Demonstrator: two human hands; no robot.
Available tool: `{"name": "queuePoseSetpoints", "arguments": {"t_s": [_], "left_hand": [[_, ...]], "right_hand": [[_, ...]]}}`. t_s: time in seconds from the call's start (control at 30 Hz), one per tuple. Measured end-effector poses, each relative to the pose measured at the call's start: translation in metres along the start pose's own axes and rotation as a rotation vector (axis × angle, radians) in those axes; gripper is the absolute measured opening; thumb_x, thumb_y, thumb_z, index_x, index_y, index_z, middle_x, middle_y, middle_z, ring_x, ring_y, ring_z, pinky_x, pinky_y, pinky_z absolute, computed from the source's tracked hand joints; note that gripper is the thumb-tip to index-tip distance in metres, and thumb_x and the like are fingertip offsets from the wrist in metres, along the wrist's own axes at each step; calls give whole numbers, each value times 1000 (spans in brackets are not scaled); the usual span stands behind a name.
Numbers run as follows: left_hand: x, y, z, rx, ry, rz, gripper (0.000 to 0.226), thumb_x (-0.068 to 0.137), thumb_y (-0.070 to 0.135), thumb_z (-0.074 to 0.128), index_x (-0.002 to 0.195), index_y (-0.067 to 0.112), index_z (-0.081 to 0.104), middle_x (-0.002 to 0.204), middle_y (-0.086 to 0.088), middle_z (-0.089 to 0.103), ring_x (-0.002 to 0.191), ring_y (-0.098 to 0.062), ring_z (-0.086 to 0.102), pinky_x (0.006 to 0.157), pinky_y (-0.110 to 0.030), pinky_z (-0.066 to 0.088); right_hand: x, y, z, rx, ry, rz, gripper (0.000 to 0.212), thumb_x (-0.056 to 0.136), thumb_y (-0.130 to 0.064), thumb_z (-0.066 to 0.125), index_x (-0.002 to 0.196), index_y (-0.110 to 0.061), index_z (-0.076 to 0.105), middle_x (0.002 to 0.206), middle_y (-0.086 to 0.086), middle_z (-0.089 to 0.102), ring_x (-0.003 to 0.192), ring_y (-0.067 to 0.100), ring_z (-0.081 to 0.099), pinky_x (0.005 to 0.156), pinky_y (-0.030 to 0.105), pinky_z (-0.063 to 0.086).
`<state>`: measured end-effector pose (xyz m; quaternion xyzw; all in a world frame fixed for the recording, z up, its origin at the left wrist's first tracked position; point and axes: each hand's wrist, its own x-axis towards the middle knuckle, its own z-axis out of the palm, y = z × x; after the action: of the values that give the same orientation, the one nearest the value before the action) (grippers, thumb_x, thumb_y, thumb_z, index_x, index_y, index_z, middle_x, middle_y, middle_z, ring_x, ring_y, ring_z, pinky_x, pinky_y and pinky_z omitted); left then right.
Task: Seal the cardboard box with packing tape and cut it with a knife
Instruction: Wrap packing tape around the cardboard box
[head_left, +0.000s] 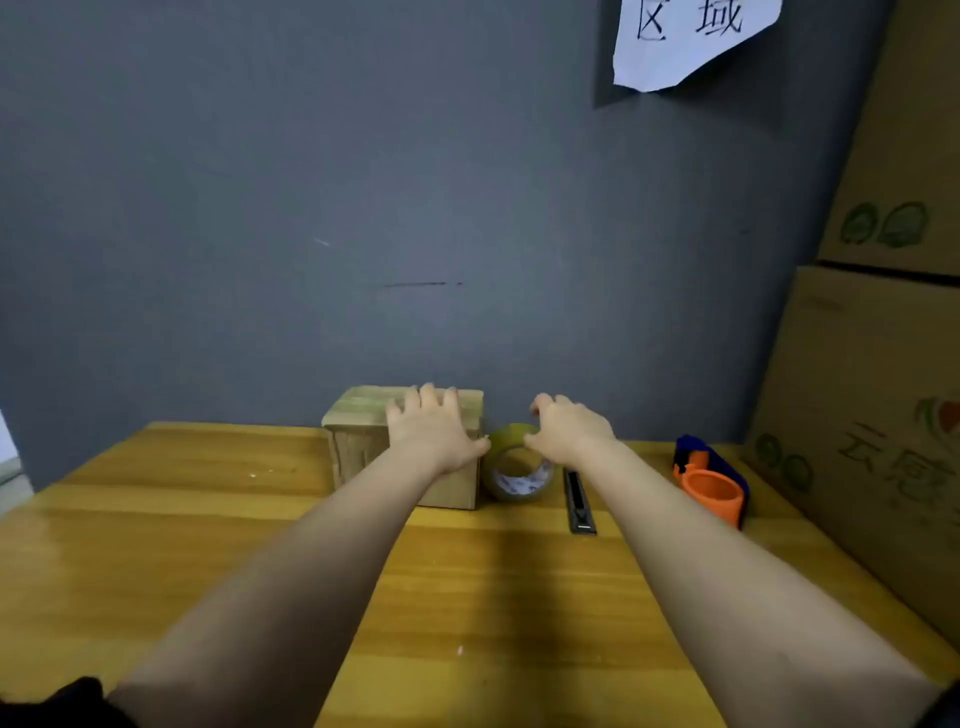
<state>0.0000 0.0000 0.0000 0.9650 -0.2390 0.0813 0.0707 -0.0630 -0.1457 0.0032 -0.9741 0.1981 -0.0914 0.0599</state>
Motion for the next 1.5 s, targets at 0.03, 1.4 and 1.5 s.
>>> {"name": "queuePoseSetpoints", "arguments": {"t_s": [0.03, 1.4, 1.5], "left_hand": [[3, 0, 4, 17, -10, -6, 89, 82, 69, 43, 149, 17, 19, 158, -12, 17, 146, -31, 15, 115, -51, 18], [-18, -32, 18, -240, -161, 308, 59, 99, 33, 40, 152, 25, 14, 161, -5, 11, 149, -25, 7, 121, -38, 8], [-22, -33, 16, -283, -190, 334, 61, 99, 29, 42, 152, 21, 13, 161, -4, 9, 149, -22, 6, 121, -34, 6]], "right_hand": [[4, 0, 4, 5, -24, 3, 52, 91, -34, 49, 138, -17, 36, 139, 9, 43, 126, 30, 44, 95, 43, 43], [-92, -17, 30, 419, -43, 183, 74, 73, -60, 65, 128, -21, 36, 126, 2, 59, 113, 28, 57, 86, 37, 48], [-105, -23, 34, 472, -41, 178, 67, 74, -58, 65, 122, -24, 33, 120, 1, 61, 105, 26, 60, 87, 43, 51]]}}
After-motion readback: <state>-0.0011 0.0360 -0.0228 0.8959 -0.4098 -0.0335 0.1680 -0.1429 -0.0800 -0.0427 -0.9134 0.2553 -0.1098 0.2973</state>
